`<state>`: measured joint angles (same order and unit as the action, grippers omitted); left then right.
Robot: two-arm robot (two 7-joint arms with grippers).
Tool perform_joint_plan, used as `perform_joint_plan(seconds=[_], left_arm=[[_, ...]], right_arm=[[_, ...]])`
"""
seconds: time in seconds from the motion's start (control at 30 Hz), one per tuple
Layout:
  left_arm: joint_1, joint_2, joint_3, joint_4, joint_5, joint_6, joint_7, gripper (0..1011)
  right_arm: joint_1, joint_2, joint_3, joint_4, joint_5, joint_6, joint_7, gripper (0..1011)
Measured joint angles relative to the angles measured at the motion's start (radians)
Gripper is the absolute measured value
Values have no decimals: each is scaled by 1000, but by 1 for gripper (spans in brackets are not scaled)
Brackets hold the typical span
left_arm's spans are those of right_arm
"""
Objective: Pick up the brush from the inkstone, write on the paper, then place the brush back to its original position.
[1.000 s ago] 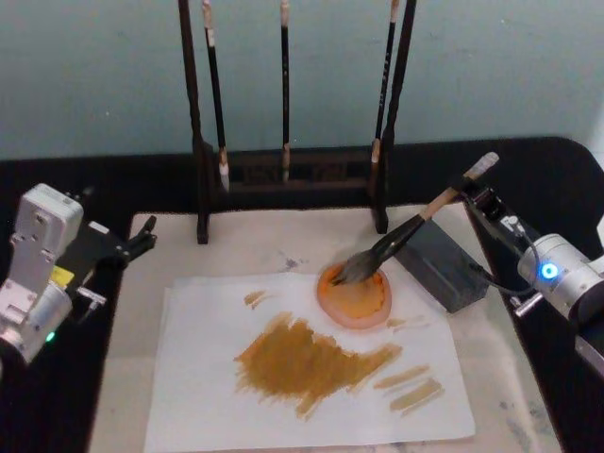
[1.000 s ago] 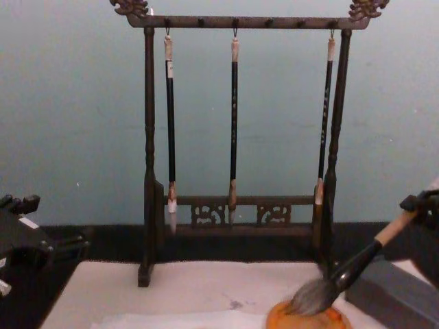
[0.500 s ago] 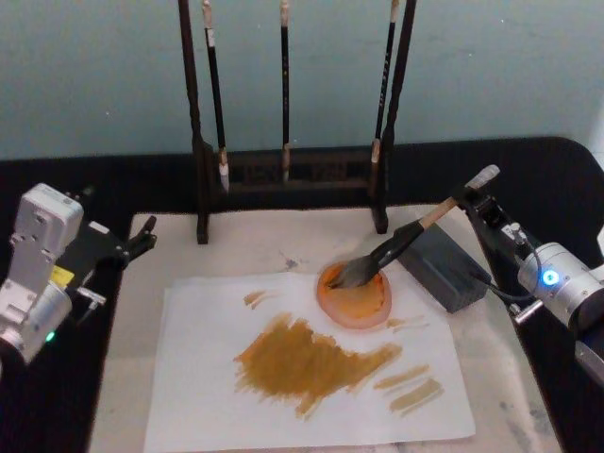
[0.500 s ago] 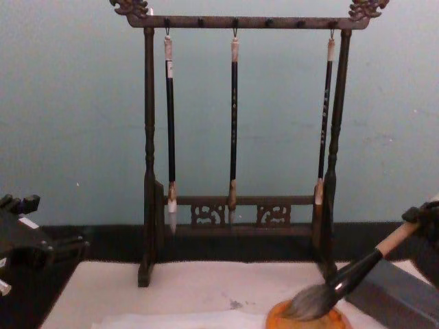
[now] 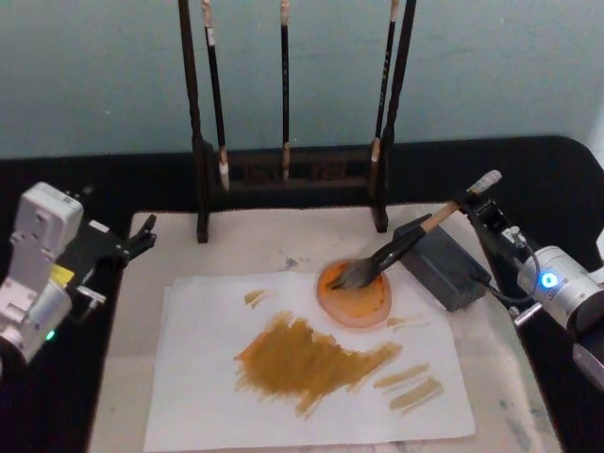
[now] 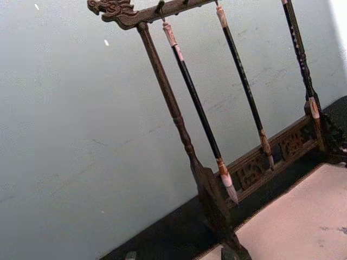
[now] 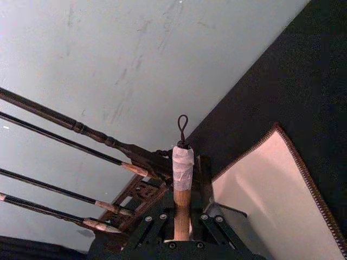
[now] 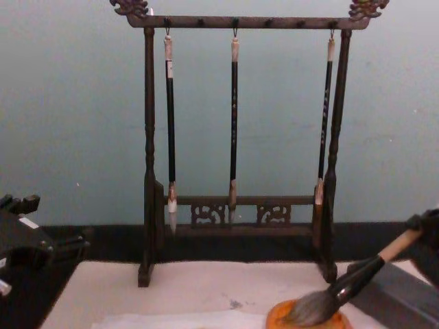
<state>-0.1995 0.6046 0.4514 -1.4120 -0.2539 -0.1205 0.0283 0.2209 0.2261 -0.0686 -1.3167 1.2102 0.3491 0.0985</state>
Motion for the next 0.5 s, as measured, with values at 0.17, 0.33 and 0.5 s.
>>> perform_joint_plan(seconds=[0.17,0.33,0.5], left_arm=[[0,0,0,0,0,0,0,1010],[0,0,0,0,0,0,0,1010],[0,0,0,0,0,0,0,1009]], right_arm=[[0,5,-7,4,10,-6,-3,177],[1,10,-14,6,14,-10,-4,177],[1,9,-13,6,14,-10,-4,176]])
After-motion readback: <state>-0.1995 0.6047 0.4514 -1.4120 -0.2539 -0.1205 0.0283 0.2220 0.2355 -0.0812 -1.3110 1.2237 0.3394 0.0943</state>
